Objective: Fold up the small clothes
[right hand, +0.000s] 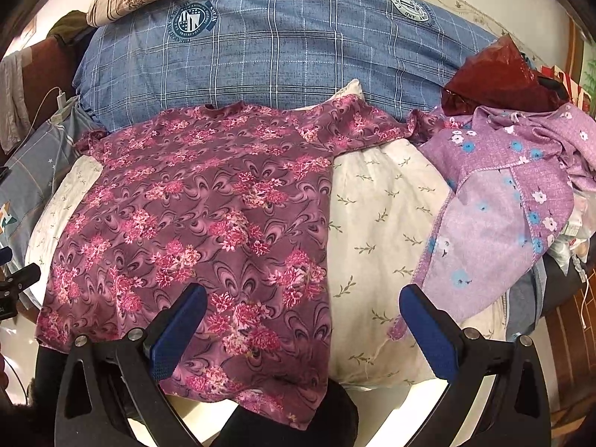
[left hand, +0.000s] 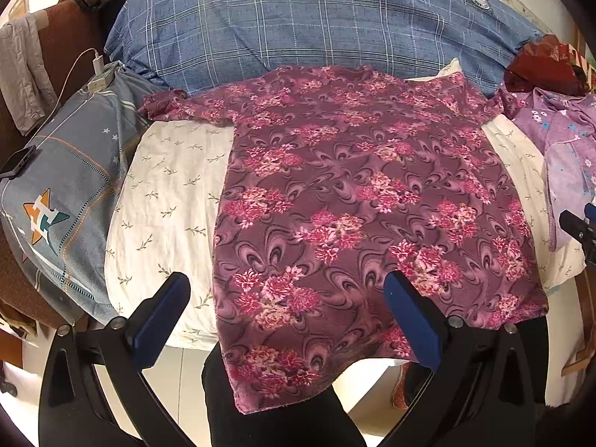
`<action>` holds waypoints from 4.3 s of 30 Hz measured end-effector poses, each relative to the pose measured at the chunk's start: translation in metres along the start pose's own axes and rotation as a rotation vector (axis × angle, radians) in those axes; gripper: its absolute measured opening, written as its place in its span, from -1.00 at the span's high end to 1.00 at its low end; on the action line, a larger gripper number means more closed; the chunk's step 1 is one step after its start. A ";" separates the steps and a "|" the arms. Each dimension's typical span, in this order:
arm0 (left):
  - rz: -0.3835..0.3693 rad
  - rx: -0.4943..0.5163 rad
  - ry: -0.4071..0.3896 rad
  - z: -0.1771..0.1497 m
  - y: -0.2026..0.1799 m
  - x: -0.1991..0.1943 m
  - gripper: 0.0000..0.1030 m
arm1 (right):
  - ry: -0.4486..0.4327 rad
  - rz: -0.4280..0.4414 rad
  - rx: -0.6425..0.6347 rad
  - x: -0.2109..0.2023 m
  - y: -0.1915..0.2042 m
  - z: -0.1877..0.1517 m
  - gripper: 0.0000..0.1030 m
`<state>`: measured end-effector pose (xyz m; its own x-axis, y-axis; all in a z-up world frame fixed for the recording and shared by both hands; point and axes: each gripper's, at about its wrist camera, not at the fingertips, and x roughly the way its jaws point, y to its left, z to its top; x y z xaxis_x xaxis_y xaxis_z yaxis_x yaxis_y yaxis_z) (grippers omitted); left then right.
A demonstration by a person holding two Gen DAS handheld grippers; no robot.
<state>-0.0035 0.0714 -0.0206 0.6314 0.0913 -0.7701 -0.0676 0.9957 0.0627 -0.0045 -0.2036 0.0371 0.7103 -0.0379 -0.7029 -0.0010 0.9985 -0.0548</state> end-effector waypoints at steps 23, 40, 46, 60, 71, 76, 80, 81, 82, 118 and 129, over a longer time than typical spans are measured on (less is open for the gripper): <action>0.009 -0.012 0.036 0.011 0.003 0.019 -1.00 | 0.043 -0.009 -0.017 0.027 -0.003 0.013 -0.99; 0.005 -0.176 0.200 0.112 0.075 0.097 -1.00 | 0.035 -0.001 0.242 0.066 -0.133 0.089 -0.99; 0.098 -0.296 0.252 0.172 0.115 0.161 -1.00 | -0.058 -0.093 0.446 0.092 -0.254 0.183 -0.99; 0.006 -0.546 0.398 0.209 0.145 0.282 -1.00 | 0.252 -0.120 0.797 0.296 -0.339 0.270 -0.99; -0.023 -0.461 0.376 0.192 0.123 0.260 -1.00 | 0.105 -0.121 0.778 0.279 -0.322 0.257 0.76; -0.106 -0.449 0.346 0.177 0.109 0.225 -1.00 | -0.122 0.016 0.484 0.203 -0.219 0.291 0.76; -0.143 -0.435 0.333 0.163 0.106 0.195 -1.00 | -0.185 0.266 0.228 0.164 -0.074 0.308 0.76; -0.146 -0.433 0.327 0.171 0.104 0.185 -1.00 | -0.186 0.317 0.177 0.159 -0.040 0.308 0.76; -0.138 -0.430 0.316 0.165 0.109 0.175 -1.00 | -0.176 0.378 0.132 0.156 -0.001 0.308 0.76; -0.242 -0.620 0.403 0.198 0.057 0.226 -1.00 | 0.111 0.608 0.807 0.240 -0.040 0.141 0.89; -0.195 -0.646 0.375 0.182 0.067 0.207 -1.00 | 0.184 0.443 0.744 0.225 -0.068 0.124 0.58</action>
<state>0.2638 0.1589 -0.0603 0.3817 -0.2100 -0.9001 -0.4923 0.7781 -0.3902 0.2426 -0.2755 -0.0293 0.6289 0.4163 -0.6566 0.2543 0.6879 0.6798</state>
